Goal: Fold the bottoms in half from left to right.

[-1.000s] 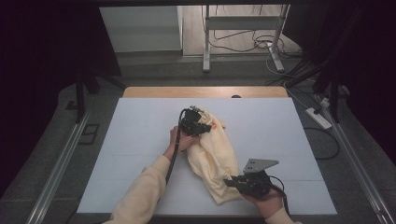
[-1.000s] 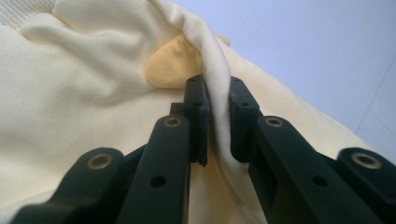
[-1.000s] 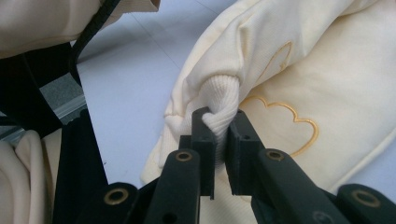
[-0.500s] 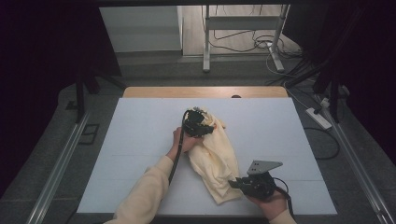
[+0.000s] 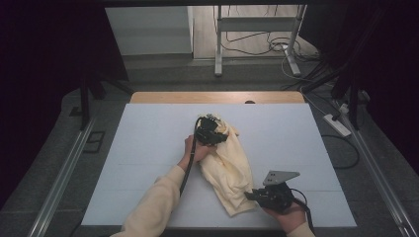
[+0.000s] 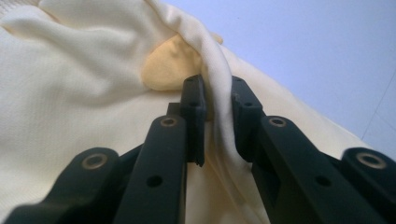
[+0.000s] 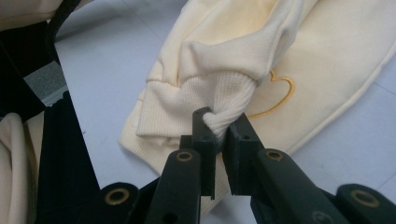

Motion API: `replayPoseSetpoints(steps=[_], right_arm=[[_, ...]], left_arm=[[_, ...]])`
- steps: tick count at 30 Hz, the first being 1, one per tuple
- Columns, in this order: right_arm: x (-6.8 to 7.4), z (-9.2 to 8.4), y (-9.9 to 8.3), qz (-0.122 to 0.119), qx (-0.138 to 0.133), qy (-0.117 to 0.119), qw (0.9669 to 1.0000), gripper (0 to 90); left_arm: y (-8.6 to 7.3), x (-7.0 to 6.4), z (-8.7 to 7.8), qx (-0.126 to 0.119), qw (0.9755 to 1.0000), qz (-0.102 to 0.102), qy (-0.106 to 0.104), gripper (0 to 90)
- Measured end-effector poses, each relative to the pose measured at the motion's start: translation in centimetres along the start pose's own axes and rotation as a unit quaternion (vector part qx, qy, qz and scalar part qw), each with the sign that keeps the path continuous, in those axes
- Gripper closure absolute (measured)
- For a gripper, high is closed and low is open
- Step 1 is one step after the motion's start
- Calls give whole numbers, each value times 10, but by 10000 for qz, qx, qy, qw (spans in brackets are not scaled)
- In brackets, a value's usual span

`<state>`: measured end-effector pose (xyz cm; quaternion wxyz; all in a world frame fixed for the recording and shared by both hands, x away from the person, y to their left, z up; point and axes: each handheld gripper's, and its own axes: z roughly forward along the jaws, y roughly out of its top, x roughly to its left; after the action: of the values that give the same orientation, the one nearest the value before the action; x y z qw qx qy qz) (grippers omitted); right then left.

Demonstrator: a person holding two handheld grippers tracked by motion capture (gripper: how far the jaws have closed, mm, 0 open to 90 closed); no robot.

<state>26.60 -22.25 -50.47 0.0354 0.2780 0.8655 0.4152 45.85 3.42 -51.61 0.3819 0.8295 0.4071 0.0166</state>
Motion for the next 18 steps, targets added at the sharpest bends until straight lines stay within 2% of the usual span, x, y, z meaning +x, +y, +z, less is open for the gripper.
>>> replayPoseSetpoints(steps=[5, 6, 9, 14, 18], right_arm=[[-2, 1, -2, 3, -12, -54, 10000, 801], [-2, 0, -2, -27, -8, -70, 10000, 765], [-3, -1, -1, -53, -66, -270, 9996, 553], [-7, -8, 2, 98, -265, -446, 9986, 405], [-8, -11, 5, 99, -315, -525, 9981, 380]], left_arm=[[0, -4, -4, -107, 9999, 98, 29, 613], [0, -6, -5, -144, 9998, 137, 43, 572], [0, -8, -10, -187, 9997, 174, 41, 471], [-2, -9, -22, -303, 9993, 191, 54, 388], [-8, -7, -31, -380, 9991, 181, 70, 361]])
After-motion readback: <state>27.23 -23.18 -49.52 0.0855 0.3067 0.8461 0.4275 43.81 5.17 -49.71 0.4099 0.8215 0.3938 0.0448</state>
